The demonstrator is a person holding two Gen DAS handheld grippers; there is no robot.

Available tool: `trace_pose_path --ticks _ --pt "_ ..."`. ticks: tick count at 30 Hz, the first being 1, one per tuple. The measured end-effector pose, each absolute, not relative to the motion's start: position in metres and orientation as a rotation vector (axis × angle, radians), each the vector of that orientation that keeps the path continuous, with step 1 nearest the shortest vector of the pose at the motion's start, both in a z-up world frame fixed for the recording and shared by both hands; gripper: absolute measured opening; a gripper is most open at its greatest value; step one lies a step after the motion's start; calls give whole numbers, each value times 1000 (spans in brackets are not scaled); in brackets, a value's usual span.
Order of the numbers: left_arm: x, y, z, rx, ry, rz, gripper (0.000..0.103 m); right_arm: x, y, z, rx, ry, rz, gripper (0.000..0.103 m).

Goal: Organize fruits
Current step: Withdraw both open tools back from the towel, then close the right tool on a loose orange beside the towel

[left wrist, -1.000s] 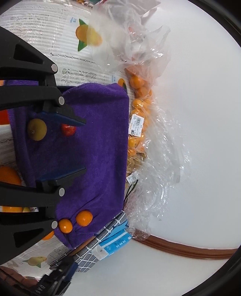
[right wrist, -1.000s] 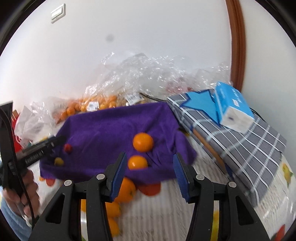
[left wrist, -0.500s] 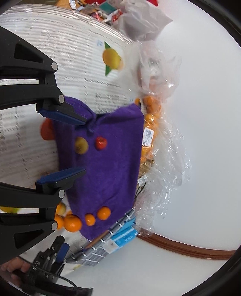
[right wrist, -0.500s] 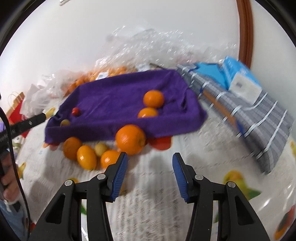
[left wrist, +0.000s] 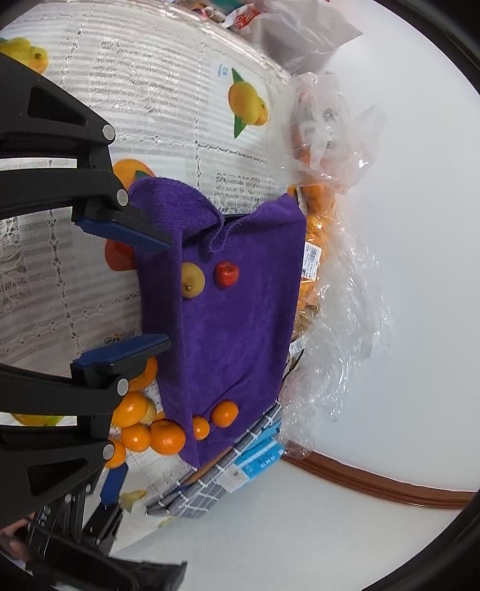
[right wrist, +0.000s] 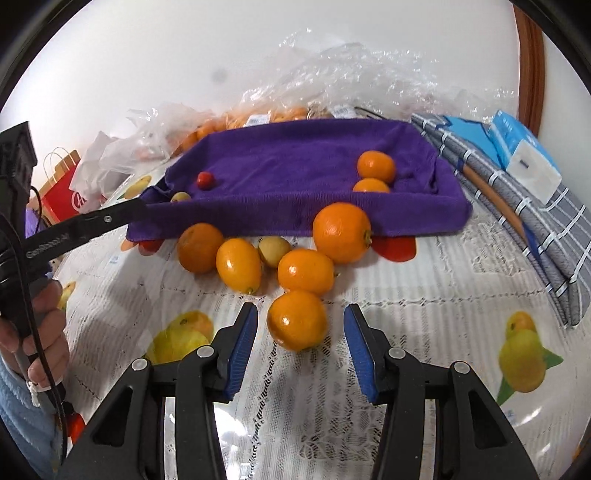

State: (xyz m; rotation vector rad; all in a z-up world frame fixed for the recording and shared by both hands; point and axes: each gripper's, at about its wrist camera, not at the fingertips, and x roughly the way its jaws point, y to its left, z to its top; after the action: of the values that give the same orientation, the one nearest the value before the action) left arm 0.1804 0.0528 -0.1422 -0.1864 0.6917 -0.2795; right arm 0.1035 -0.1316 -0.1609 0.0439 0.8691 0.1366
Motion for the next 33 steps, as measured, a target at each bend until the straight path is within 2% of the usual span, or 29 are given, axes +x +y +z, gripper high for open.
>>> trace_pose_path --ticks 4,6,16,23,27,30,33 --pt "180 49 -143 -199 699 -326 45 109 -127 -168 22 910 122 42" --pt "179 45 -143 -187 701 -347 45 108 -124 -168 -9 904 112 35" --pt "181 9 -156 -117 801 -451 47 92 -153 -153 2 839 54 35" --pt "200 0 -166 -187 878 -449 49 85 -179 -153 25 822 14 35" --pt "205 4 -171 -231 898 -441 46 85 -184 -156 64 831 31 35" --pt "207 6 -174 -250 907 -465 39 86 -186 -156 89 833 43 35" --pt "206 6 -173 -257 899 -464 39 88 -186 -157 92 838 29 35"
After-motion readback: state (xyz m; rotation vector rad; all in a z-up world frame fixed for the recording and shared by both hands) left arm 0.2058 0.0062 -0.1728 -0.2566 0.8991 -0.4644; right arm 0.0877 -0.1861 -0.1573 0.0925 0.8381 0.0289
